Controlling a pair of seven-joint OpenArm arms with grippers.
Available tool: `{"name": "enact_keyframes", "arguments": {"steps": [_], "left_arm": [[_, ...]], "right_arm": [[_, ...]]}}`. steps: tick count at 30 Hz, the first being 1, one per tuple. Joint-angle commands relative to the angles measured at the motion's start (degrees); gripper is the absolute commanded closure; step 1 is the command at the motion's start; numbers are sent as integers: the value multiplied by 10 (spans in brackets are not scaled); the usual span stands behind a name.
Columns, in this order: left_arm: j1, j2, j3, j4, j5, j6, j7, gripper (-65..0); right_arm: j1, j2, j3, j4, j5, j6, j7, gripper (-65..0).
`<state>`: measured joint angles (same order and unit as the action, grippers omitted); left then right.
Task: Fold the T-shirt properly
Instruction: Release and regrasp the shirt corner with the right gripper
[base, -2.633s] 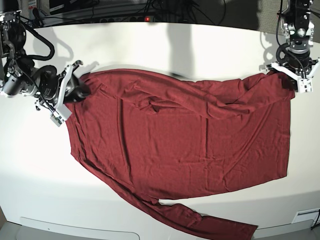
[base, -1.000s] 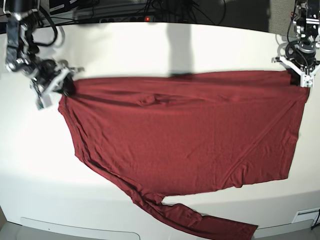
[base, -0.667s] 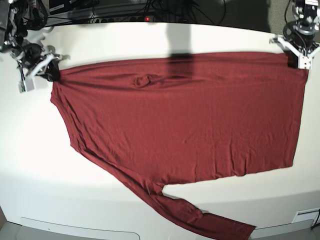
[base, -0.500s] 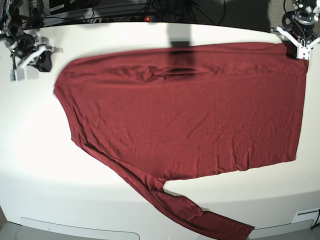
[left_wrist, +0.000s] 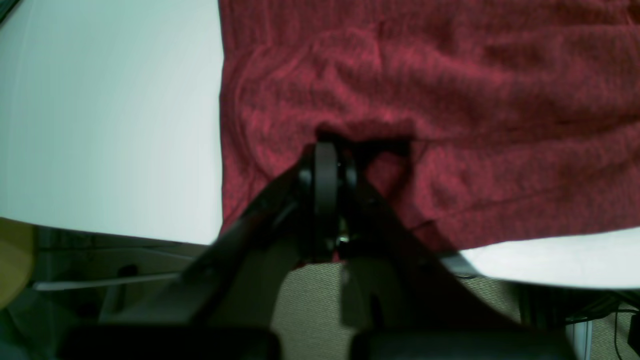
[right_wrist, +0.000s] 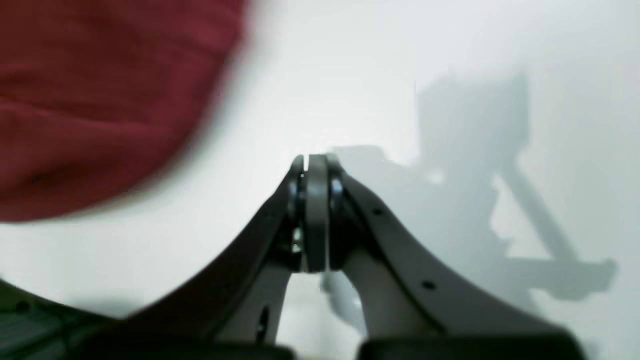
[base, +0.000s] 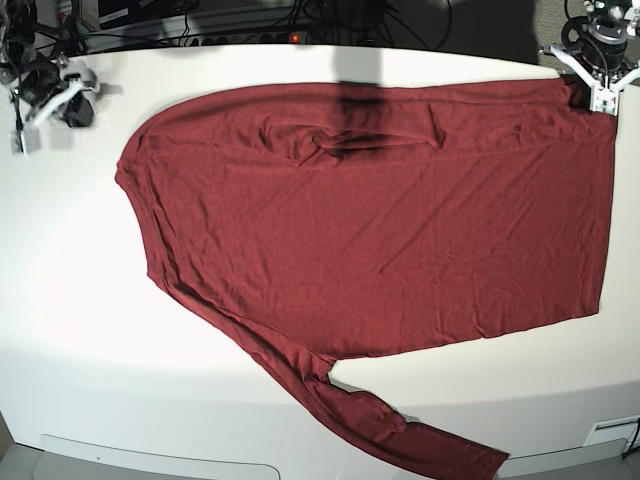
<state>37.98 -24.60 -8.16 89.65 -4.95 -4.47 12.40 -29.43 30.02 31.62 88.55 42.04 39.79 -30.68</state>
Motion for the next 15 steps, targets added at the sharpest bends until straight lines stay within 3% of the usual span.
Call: {"name": "enact_keyframes", "arguments": {"steps": [1, 7, 15], "left_arm": [[9, -2, 3, 1, -4, -14, 21, 0], [9, -2, 3, 1, -4, -14, 12, 0], [9, -2, 3, 1, -4, -14, 12, 0]], "right_arm": [[16, 12, 1, 23, 8, 2, 13, 0], [113, 2, -66, 28, -33, 2, -24, 0], [189, -47, -215, 27, -154, 2, -4, 0]]}}
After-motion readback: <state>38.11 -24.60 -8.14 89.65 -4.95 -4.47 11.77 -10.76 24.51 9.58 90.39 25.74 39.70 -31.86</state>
